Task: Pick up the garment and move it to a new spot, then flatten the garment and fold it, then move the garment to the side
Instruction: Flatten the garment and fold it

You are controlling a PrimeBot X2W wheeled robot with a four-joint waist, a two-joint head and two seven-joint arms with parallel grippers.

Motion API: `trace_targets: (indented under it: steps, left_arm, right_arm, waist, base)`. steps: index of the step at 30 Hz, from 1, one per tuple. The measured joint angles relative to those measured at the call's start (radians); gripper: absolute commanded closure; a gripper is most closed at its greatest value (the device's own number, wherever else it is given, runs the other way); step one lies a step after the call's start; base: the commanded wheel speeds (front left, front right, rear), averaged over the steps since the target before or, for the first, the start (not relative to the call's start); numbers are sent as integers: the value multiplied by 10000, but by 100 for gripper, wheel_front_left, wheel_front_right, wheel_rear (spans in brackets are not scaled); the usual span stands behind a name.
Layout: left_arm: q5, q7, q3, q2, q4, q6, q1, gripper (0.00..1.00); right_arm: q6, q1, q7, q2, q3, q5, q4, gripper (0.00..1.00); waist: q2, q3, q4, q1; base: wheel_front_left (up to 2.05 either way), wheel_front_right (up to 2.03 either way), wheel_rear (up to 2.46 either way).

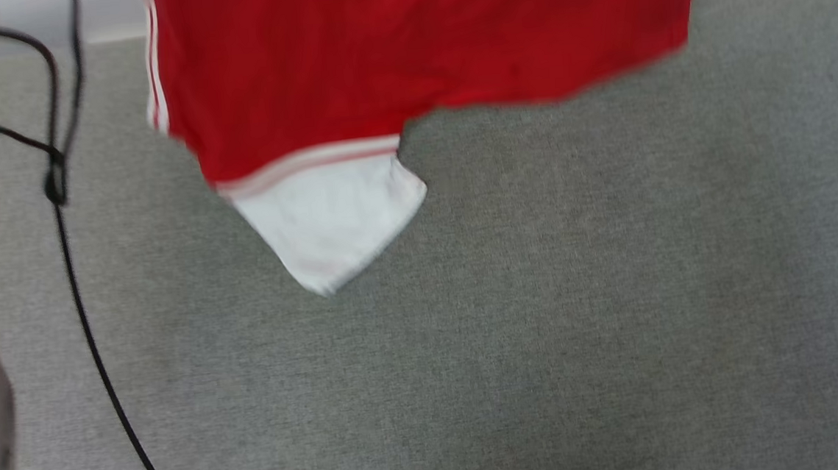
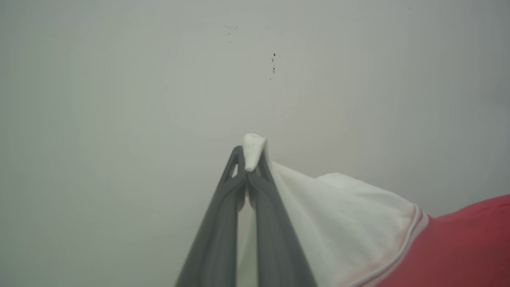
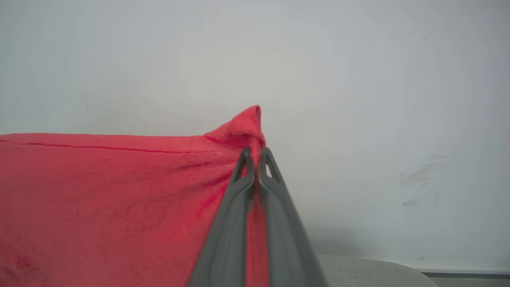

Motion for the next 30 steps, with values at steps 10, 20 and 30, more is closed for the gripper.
trace_targets:
  steps: [10,20,30]
  left_arm:
    - [339,84,10,439,1225,-90,-3158,100]
    - [6,-79,167,334,1887,-107,-3395,100]
    - [-719,-759,299,-176,2272,-445,-1508,100]
  right_arm:
    - [2,-2578,-729,-63,6,-314,387,100]
    - [2,-3275,-1231,-15,408,-117,1287,100]
    - [2,-2094,-1918,-81,1229,408,2040,100]
  waist:
    - [0,1544,-169,0]
    - [-1,3178,-109,0]
    - [-1,3325,204,0]
  base:
    - [0,0,0]
    - [0,0,0]
    - [0,0,0]
